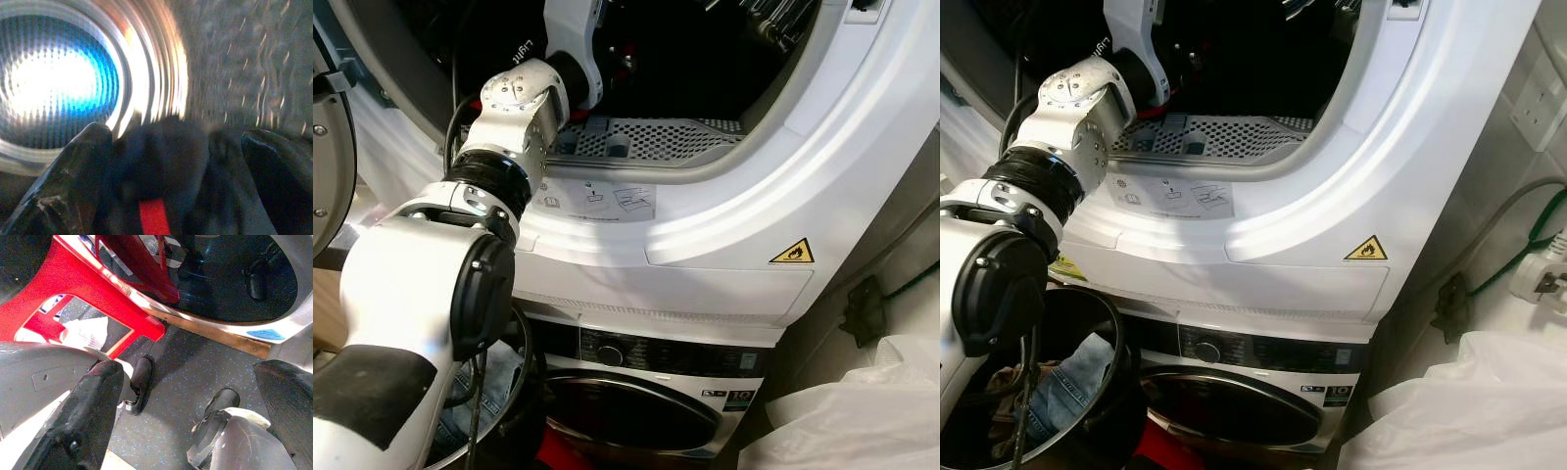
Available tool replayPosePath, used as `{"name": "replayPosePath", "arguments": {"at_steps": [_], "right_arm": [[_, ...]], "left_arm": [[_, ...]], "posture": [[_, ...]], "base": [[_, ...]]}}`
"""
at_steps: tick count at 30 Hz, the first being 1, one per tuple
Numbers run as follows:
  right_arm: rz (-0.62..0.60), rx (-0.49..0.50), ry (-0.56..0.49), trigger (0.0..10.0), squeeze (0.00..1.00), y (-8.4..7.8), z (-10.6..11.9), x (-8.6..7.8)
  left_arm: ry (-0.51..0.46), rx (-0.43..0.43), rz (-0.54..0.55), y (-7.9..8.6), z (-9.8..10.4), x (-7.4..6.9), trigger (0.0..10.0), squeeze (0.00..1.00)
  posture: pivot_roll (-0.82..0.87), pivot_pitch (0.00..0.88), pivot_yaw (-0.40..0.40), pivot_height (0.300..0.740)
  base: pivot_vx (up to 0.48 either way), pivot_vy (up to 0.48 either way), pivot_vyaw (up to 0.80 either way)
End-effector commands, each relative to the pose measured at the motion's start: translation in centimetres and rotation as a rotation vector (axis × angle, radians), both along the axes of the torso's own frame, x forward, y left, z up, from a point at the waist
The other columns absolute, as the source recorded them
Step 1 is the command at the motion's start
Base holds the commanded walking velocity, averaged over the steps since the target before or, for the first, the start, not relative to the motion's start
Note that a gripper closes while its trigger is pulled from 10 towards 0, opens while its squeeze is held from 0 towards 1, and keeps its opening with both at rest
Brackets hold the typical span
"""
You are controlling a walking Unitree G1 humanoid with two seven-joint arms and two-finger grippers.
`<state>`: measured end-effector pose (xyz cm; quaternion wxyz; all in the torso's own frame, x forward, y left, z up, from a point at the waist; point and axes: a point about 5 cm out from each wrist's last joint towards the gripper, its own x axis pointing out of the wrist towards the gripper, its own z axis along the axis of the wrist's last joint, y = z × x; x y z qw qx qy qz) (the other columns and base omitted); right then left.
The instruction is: Clothes washing
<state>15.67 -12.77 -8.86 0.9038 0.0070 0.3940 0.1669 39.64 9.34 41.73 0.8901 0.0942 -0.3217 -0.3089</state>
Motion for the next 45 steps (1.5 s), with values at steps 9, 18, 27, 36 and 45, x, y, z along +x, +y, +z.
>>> {"name": "replayPosePath", "arguments": {"at_steps": [9, 18, 27, 36, 45], "right_arm": [[-0.001, 0.013, 0.003, 10.0, 0.0, 0.6, 0.0, 0.1], [-0.004, 0.012, 0.003, 10.0, 0.0, 0.6, 0.0, 0.2], [0.006, 0.015, 0.003, 10.0, 0.0, 0.6, 0.1, 0.3], [-0.01, 0.015, 0.002, 10.0, 0.0, 0.5, 0.1, 0.4], [-0.009, 0.011, 0.002, 10.0, 0.0, 0.5, 0.2, 0.8]], "left_arm": [[-0.323, 0.055, 0.033, -1.1, 1.0, -2.3, 10.0, 0.0], [-0.269, 0.04, 0.029, -2.8, -6.7, -4.0, 10.0, 0.0], [-0.283, -0.117, 0.108, -4.2, -7.4, -8.0, 10.0, 0.0], [-0.481, -0.146, 0.175, -5.0, -5.5, -12.0, 10.0, 0.0], [-0.486, -0.108, 0.475, -1.5, -9.3, -14.7, 10.0, 0.0]], "posture": [[-0.05, 0.106, 0.08, 0.74], [-0.03, 0.087, 0.072, 0.74], [-0.01, 0.083, 0.07, 0.74], [0.0, 0.087, 0.07, 0.74], [0.02, 0.079, 0.066, 0.74]], "base": [[0.0, 0.0, 0.0], [0.0, 0.0, 0.0], [0.0, 0.0, 0.0], [0.0, 0.0, 0.0], [0.0, 0.0, 0.0]]}}
